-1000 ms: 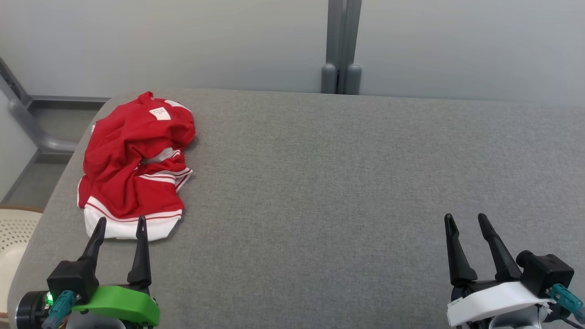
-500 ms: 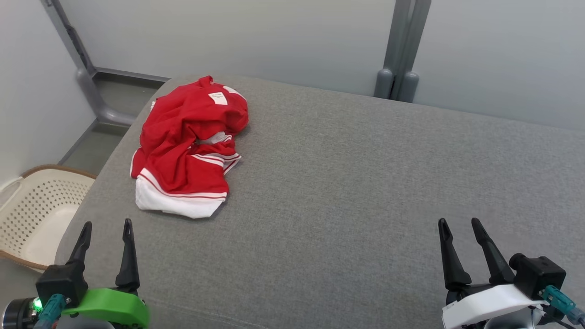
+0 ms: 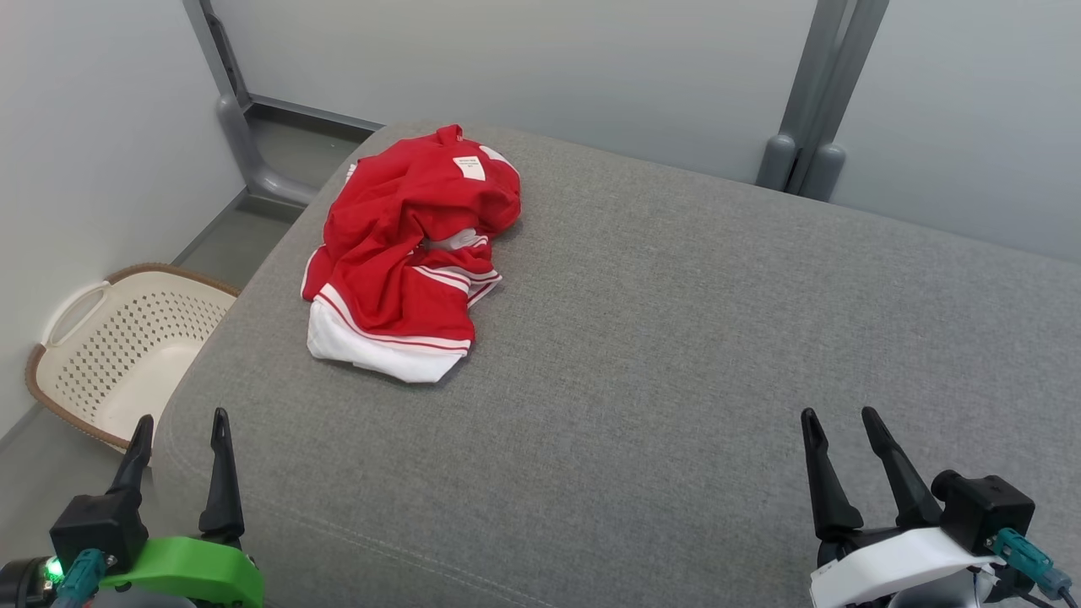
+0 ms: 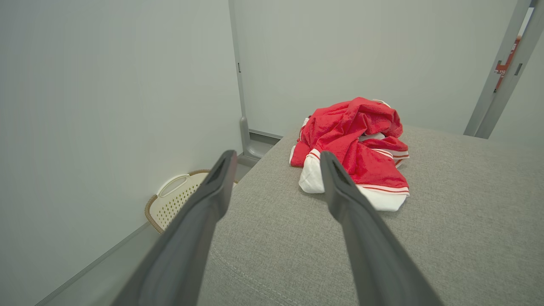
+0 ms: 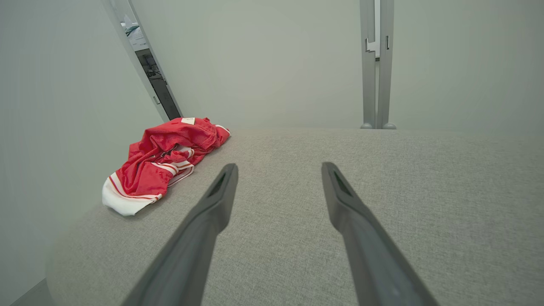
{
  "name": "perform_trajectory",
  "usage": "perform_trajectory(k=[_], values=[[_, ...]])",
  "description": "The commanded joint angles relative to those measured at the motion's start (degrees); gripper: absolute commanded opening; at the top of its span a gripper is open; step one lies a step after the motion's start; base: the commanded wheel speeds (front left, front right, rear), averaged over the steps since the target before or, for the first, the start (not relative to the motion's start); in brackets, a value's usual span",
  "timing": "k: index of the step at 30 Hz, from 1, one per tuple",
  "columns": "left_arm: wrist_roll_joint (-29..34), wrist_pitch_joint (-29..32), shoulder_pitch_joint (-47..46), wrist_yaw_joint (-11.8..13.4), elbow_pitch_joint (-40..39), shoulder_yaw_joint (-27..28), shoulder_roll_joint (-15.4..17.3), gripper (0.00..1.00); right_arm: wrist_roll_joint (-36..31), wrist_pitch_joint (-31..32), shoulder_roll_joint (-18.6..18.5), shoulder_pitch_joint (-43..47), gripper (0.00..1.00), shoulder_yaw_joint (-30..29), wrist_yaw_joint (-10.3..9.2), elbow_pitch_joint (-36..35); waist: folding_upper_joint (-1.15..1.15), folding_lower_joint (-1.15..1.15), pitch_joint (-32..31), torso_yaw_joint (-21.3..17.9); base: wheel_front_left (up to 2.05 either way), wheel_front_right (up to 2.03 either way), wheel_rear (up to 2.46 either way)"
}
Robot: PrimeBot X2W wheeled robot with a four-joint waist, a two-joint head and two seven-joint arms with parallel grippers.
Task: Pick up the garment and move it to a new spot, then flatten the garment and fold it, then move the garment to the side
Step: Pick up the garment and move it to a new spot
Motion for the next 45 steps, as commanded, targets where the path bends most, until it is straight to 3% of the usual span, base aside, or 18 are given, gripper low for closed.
perform_trajectory(k=[1, 12, 21, 34, 45], values=[[-0.32, -0.17, 0.76, 0.34, -0.18, -0.04, 0.27, 1.00, -0.12, -0.36, 0.02, -0.30, 1.00, 0.02, 0.15, 0.17, 0.00, 0.00, 0.16, 0.17, 0.00, 0.00, 0.00], [-1.65, -0.50, -4.45, -0.35, 0.42, 0.52, 1.34, 1.00, -1.05, 0.55, -1.40, -1.99, 1.00, -0.14, 0.15, -0.46, 0.00, 0.00, 3.23, -3.35, 0.00, 0.00, 0.00], [-3.62, -1.65, -21.65, -3.16, 5.34, 1.77, 4.46, 1.00, -3.49, 2.57, -4.23, -5.29, 1.00, -3.72, 0.15, -4.62, 0.00, 0.00, 13.06, -10.75, 0.00, 0.00, 0.00], [-8.10, -0.66, -47.58, -6.52, 16.87, 3.75, 11.80, 1.00, -5.82, 2.26, -4.75, -9.37, 1.00, -12.84, 0.09, -10.52, 0.00, 0.00, 28.43, -22.69, 0.00, 0.00, 0.00], [-9.59, 5.14, -56.86, -7.47, 30.79, 1.57, 16.45, 1.00, -6.45, 1.00, -3.75, -10.79, 1.00, -14.75, 0.09, -11.40, 0.00, 0.00, 33.81, -25.99, 0.00, 0.00, 0.00]])
